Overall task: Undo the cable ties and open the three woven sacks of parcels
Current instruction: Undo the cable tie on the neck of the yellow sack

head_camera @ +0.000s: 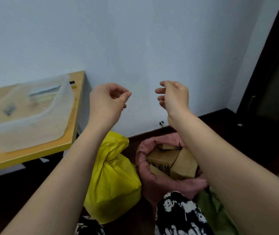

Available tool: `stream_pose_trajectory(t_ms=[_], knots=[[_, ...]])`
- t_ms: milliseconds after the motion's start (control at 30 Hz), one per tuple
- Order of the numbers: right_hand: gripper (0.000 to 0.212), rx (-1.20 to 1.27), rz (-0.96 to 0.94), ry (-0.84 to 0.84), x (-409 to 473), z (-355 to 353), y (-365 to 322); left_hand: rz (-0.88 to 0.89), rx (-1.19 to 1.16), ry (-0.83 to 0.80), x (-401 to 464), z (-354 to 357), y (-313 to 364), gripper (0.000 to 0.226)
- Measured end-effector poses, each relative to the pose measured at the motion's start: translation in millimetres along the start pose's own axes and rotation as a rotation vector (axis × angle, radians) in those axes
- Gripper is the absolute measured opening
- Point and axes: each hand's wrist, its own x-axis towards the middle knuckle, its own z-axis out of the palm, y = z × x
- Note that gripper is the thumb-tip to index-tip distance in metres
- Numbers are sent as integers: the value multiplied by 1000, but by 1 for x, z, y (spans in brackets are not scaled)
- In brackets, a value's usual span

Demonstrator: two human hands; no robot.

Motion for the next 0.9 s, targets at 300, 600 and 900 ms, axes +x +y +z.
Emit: stream_pose_trajectory(t_ms=[300, 600, 900], knots=[[18, -89, 15, -180, -25, 67, -5, 54, 373, 356, 20, -104, 6, 15], [20, -150, 38, -320, -49, 107, 7, -289, 855, 403, 19, -172, -4, 19], [18, -153, 73, -274, -47, 113, 36, 206, 508, 412, 9, -140, 0, 28]])
